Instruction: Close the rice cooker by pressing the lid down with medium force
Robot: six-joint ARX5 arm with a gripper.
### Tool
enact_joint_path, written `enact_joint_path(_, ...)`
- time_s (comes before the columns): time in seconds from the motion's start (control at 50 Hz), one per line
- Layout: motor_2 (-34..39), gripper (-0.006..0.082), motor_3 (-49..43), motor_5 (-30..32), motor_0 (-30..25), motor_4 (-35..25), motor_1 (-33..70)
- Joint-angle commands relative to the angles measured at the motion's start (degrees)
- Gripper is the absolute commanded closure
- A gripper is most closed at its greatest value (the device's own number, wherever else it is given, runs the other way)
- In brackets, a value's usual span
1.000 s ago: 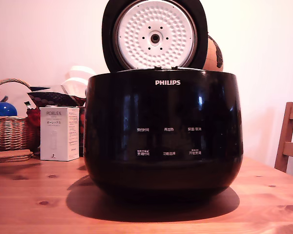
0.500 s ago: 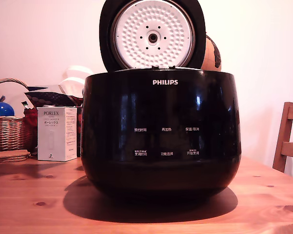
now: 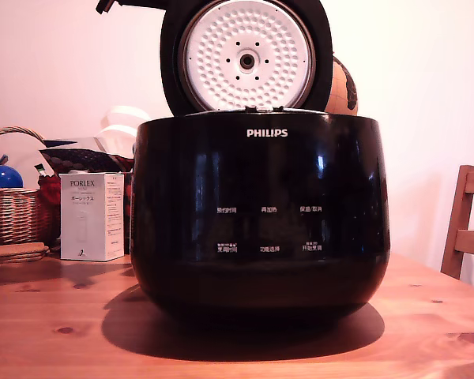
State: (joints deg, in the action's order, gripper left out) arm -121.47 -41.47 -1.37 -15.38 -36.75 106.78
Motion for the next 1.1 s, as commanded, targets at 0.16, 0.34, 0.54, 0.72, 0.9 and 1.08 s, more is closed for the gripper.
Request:
enact_joint_path(0.16,0.6,0.0787,1.2,-0.2,-1.3,-0.3,3.1)
enact_joint_path(0.34,0.6,0.0786,1.0,-0.2,-2.4,-0.3,3.5)
enact_joint_path(0.54,0.6,0.0787,-2.3,-0.1,-2.8,-1.6,3.5)
enact_joint_path(0.72,0.6,0.0786,-9.4,1.9,-3.7,-3.6,3.5)
enact_joint_path(0.9,0.3,0.0786,-14.8,3.6,-5.9,-4.7,3.5)
enact_joint_path(1.08,0.3,0.0786,-17.4,4.9,-8.4,-4.9,3.5)
